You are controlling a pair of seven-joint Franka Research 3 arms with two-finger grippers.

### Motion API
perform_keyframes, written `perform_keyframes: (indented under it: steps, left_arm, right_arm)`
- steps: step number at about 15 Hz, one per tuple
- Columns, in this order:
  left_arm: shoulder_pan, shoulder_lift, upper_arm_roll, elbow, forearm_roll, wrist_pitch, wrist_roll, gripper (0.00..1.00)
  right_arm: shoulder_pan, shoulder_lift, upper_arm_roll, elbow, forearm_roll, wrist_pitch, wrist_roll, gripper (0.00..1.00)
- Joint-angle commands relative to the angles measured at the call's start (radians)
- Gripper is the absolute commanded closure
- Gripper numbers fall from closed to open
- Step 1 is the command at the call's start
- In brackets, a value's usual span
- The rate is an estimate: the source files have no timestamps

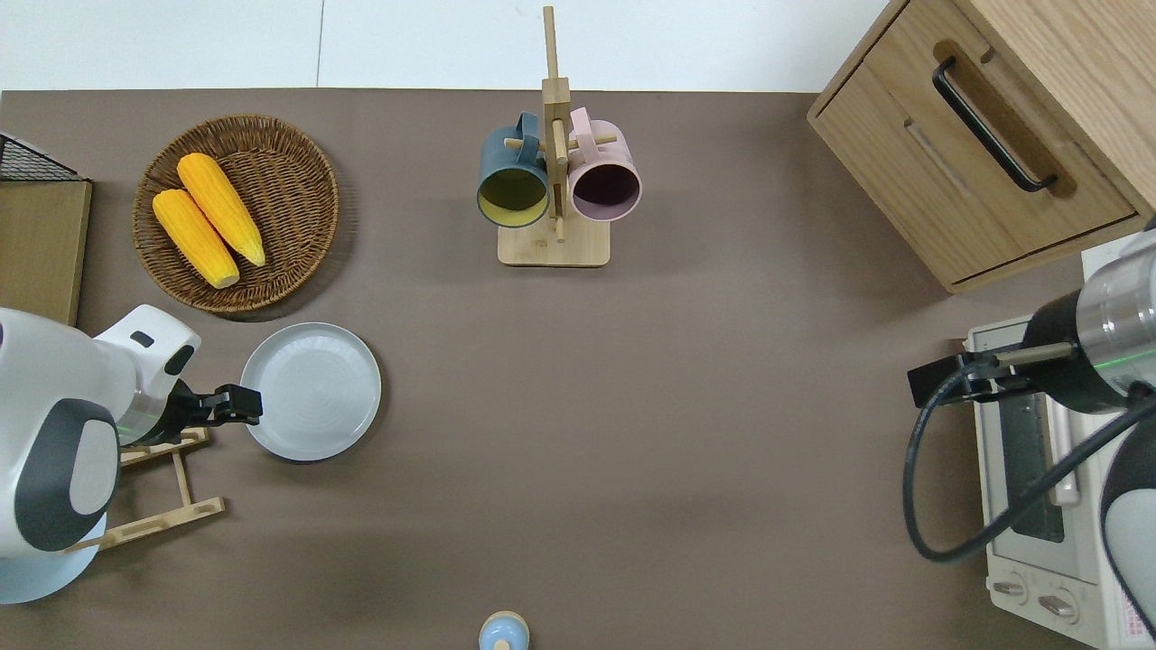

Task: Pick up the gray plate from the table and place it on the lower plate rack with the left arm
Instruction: 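Move the left gripper toward the edge of the gray plate, then close the left gripper on the gray plate's rim nearest the robot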

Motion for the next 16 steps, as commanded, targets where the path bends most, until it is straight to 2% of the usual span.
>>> perform_keyframes:
  steps: [1, 8, 12, 14, 16]
  left_arm:
    - [0.003, 0.065, 0.0, -0.008, -0.007, 0.047, -0.011, 0.01]
    - [0.007, 0.152, 0.0, -0.004, -0.01, 0.113, -0.03, 0.01]
    - [0.008, 0.181, 0.0, -0.004, -0.01, 0.136, -0.03, 0.06]
    - [0.007, 0.191, 0.0, -0.002, -0.01, 0.139, -0.031, 0.16]
    - [0.008, 0.194, 0.0, -0.002, -0.012, 0.141, -0.031, 0.33]
  right_arm:
    - [-0.013, -0.005, 0.007, 0.006, 0.004, -0.015, -0.003, 0.011]
    - [-0.013, -0.005, 0.007, 0.006, 0.004, -0.015, -0.003, 0.013]
    - [-0.015, -0.005, 0.007, 0.006, 0.004, -0.015, -0.003, 0.013]
    - [-0.015, -0.005, 0.007, 0.006, 0.004, -0.015, -0.003, 0.011]
    - [-0.013, -0.005, 0.007, 0.006, 0.004, -0.015, -0.003, 0.011]
